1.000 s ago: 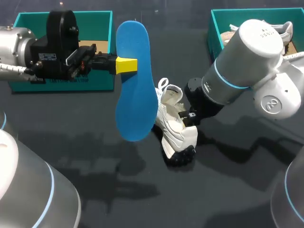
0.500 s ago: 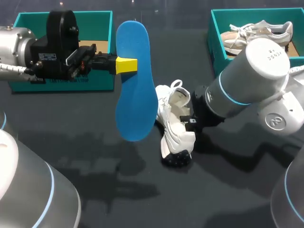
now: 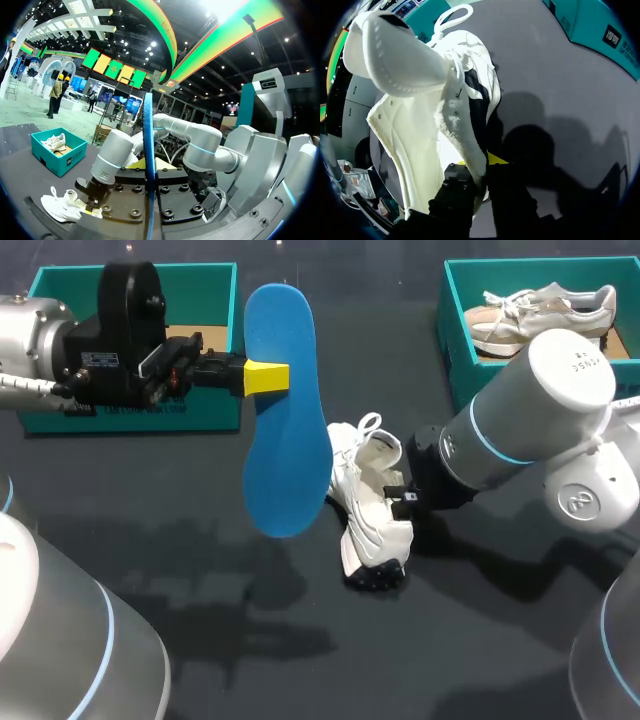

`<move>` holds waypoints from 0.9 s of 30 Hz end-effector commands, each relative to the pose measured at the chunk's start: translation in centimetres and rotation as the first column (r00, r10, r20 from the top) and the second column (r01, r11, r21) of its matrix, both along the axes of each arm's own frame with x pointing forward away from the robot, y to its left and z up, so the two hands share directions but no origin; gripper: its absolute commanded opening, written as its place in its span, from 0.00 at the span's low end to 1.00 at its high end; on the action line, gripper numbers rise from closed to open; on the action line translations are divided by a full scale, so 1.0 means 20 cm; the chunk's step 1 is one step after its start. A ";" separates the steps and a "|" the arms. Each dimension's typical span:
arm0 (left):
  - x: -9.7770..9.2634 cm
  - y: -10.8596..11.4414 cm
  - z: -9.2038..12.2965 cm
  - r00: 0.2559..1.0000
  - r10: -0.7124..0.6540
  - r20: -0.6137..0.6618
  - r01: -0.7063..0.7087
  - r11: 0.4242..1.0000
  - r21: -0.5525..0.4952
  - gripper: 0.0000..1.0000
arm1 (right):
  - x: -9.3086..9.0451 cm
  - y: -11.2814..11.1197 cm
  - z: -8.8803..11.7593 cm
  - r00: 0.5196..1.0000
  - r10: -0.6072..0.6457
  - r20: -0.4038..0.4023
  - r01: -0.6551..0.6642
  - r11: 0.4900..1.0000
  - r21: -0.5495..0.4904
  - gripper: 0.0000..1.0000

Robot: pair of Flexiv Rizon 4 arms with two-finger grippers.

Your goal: Take the shoe out of the shoebox, open the shoe tongue, remove and reinsert the insole, then place the shoe into the shoebox

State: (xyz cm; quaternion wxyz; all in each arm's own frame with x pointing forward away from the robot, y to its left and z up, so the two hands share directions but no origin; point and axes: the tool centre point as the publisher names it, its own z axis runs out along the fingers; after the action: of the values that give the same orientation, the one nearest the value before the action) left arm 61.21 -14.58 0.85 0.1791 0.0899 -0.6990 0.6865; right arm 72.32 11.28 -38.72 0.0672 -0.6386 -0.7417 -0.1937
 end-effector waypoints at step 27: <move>0.00 0.00 0.00 1.000 0.001 0.000 -0.001 1.000 -0.002 0.00 | -0.01 -0.06 0.34 0.997 0.059 -0.059 -0.047 0.980 0.192 1.00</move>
State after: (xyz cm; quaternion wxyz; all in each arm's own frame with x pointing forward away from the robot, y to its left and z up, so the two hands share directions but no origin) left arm 61.20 -14.58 0.85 0.1790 0.0900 -0.6990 0.6865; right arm 72.49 10.32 -31.93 0.1589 -0.6143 -0.7352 -0.2385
